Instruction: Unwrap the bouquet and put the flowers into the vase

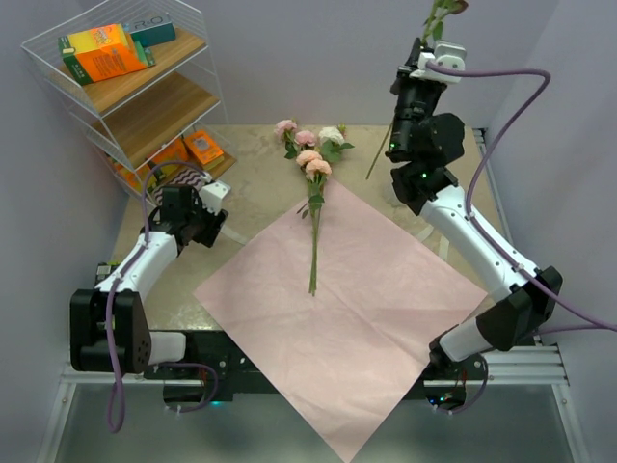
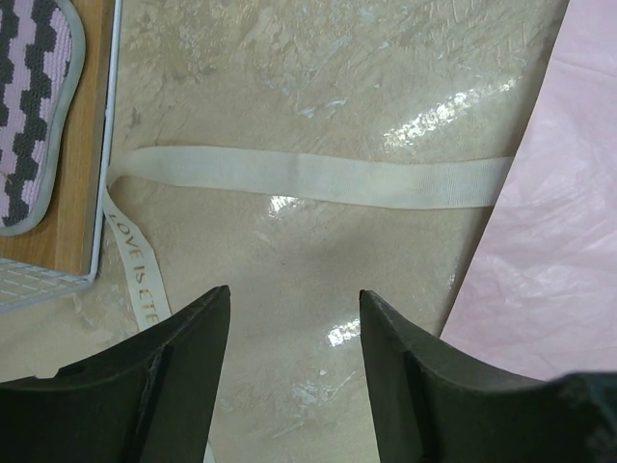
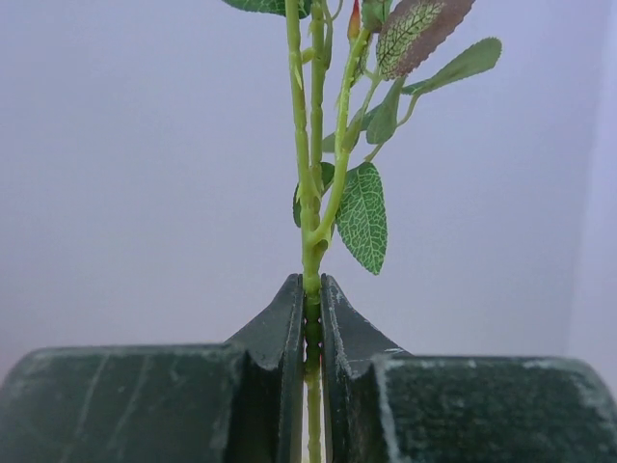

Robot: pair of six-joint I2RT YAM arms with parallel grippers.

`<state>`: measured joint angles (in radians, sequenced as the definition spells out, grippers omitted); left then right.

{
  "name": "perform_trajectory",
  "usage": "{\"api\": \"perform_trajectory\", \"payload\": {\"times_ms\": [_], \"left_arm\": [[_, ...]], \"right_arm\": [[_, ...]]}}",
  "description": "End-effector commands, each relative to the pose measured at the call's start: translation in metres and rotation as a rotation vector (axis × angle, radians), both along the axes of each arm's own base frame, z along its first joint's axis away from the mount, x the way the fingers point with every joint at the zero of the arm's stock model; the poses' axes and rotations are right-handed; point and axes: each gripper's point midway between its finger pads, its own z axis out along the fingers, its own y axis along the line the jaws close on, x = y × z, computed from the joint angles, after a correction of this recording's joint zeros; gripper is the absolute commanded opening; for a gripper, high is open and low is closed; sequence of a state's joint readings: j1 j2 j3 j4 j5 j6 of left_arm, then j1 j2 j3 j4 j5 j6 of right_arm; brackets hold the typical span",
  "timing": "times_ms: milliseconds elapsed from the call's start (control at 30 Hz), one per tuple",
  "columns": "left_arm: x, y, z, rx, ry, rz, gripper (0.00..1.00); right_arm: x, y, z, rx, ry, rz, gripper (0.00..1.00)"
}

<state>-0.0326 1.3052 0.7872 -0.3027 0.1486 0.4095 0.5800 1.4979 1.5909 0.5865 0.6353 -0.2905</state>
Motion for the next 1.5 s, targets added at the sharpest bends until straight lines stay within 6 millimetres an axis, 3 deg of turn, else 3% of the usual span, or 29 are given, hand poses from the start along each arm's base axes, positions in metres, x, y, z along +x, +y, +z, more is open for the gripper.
{"api": "perform_trajectory", "payload": {"times_ms": [0, 233, 467, 767, 800, 1467], "left_arm": [[0.016, 0.001, 0.014, -0.006, -0.048, -0.017, 0.61], [0.019, -0.001, 0.010, -0.019, -0.033, -0.045, 0.60], [0.024, -0.005, 0.006, -0.043, -0.015, -0.070, 0.60], [0.019, -0.014, 0.002, -0.072, 0.001, -0.115, 0.60], [0.018, -0.007, 0.002, -0.077, 0.003, -0.097, 0.60], [0.014, 0.007, 0.011, -0.081, -0.009, -0.097, 0.60]], "right_arm": [[-0.040, -0.056, 0.043, -0.003, -0.229, -0.221, 0.00], [-0.048, -0.077, 0.074, -0.049, -0.332, -0.340, 0.00], [-0.048, -0.093, 0.083, -0.091, -0.388, -0.441, 0.00], [-0.021, -0.103, 0.064, -0.112, -0.355, -0.474, 0.00], [-0.018, -0.106, 0.062, -0.107, -0.350, -0.483, 0.00], [0.032, -0.105, 0.008, -0.081, -0.182, -0.509, 0.00]]}}
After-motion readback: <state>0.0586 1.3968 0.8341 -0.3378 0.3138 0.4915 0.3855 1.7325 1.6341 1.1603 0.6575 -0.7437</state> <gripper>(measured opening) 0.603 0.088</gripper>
